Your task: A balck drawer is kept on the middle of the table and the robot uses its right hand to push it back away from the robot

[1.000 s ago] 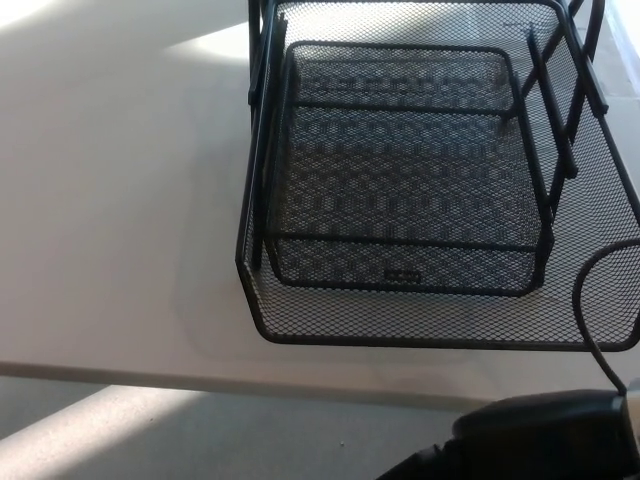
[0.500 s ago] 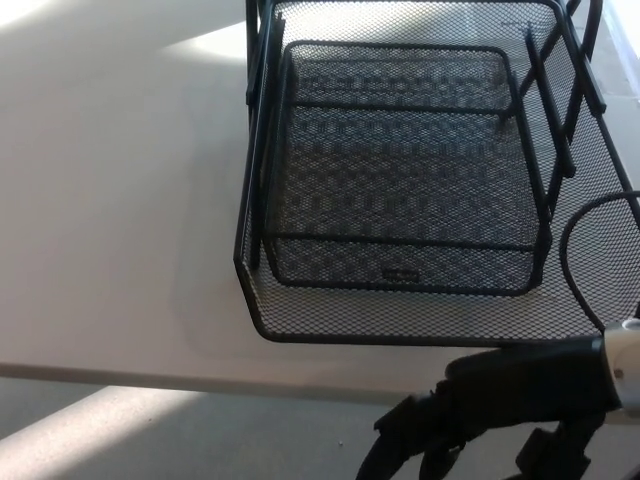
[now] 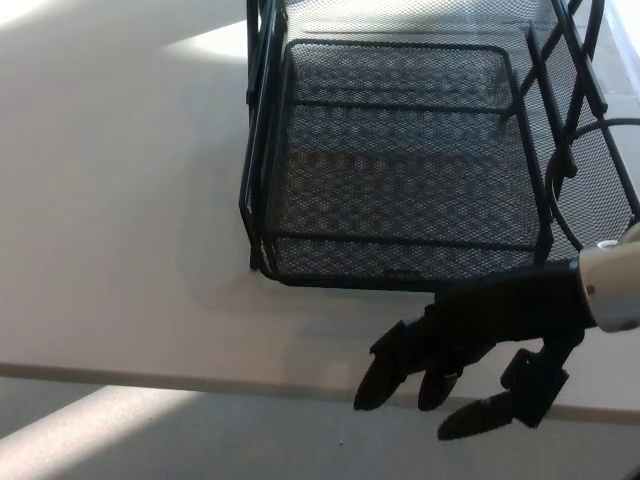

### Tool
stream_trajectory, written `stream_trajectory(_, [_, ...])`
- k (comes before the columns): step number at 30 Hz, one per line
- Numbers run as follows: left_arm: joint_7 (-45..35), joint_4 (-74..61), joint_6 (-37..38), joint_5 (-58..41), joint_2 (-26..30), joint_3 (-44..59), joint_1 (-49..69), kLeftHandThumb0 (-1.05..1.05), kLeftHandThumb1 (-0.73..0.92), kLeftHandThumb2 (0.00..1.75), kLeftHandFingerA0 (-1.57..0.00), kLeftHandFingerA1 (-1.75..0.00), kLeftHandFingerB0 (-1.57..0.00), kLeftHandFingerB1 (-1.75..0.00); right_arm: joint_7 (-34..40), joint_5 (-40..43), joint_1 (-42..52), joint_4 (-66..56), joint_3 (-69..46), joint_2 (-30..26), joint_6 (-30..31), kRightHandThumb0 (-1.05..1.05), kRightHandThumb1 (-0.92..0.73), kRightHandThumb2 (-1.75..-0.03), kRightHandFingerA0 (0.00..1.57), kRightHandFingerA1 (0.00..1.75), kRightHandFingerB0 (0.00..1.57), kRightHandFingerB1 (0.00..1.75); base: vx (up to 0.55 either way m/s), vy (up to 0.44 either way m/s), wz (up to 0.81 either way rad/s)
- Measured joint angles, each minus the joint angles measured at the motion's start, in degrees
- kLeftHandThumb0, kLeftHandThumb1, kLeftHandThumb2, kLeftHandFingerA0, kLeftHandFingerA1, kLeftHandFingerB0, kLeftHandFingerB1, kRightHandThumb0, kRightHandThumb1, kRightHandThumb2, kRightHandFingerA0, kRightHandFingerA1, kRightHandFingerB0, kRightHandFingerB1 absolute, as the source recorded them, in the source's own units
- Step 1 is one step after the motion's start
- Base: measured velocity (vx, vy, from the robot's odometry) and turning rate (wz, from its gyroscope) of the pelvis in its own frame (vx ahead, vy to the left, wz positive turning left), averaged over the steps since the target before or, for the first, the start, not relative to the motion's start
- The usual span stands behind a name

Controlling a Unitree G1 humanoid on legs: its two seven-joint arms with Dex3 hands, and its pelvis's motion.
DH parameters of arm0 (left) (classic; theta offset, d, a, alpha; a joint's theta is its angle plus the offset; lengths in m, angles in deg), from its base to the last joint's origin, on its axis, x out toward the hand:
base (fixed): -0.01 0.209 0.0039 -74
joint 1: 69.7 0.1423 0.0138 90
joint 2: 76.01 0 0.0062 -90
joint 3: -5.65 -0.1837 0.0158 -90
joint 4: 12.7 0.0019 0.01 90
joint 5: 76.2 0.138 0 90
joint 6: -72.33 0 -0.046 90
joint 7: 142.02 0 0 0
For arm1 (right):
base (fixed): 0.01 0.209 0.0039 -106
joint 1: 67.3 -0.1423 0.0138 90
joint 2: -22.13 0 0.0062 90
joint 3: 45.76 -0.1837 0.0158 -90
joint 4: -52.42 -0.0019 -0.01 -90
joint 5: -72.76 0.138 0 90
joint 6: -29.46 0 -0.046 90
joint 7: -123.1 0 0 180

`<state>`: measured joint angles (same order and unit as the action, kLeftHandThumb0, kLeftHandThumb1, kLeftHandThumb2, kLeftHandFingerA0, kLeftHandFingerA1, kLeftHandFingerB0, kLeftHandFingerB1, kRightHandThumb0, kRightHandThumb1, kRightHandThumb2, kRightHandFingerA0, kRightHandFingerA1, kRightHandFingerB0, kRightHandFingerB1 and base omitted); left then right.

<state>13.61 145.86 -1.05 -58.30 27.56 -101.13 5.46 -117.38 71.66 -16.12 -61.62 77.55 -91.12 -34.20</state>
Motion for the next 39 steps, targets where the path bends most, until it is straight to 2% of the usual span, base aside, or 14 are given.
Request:
stream_trajectory(1, [0.0,0.0,0.0,0.0,0.0,0.0,0.0,-0.56,0.72,0.62,-0.47,-0.38,-0.3,-0.32,-0.1,-0.4,-0.5,1.0,0.3,0.4,0.0,-0.56,-0.79,-0.65,0.4,0.37,0.31,0.33,0.0,0.0,0.0])
stream_trajectory(2, [0.0,0.0,0.0,0.0,0.0,0.0,0.0,-0.57,0.71,0.63,-0.48,-0.38,-0.31,-0.32,-0.1,-0.6,-0.7,1.3,0.4,0.6,0.0,-0.51,-0.62,-0.99,0.36,0.55,0.19,0.46,0.0,0.0,0.0])
stream_trajectory(11, [0.0,0.1,0.0,0.0,0.0,0.0,0.0,-0.56,0.72,0.62,-0.47,-0.38,-0.3,-0.32,-1.2,-2.9,-4.8,8.8,2.0,3.6,-0.4,-0.57,-0.64,-0.99,0.36,0.55,0.21,0.46,0.0,0.0,0.0])
stream_trajectory(25, [0.0,0.1,0.0,0.0,0.0,0.0,0.0,-0.56,0.72,0.62,-0.47,-0.38,-0.31,-0.32,-2.4,-5.4,-9.5,26.2,2.3,9.0,-4.2,-0.6,-0.63,-0.98,0.36,0.54,0.22,0.46,0.0,0.0,0.0])
stream_trajectory(39, [0.0,0.2,0.0,0.1,0.0,-0.1,0.0,-0.56,0.72,0.62,-0.47,-0.38,-0.3,-0.32,-2.7,-8.2,-12.7,33.9,2.2,11.0,-7.2,-0.62,-0.64,-0.97,0.36,0.54,0.24,0.46,0.0,0.0,0.0])
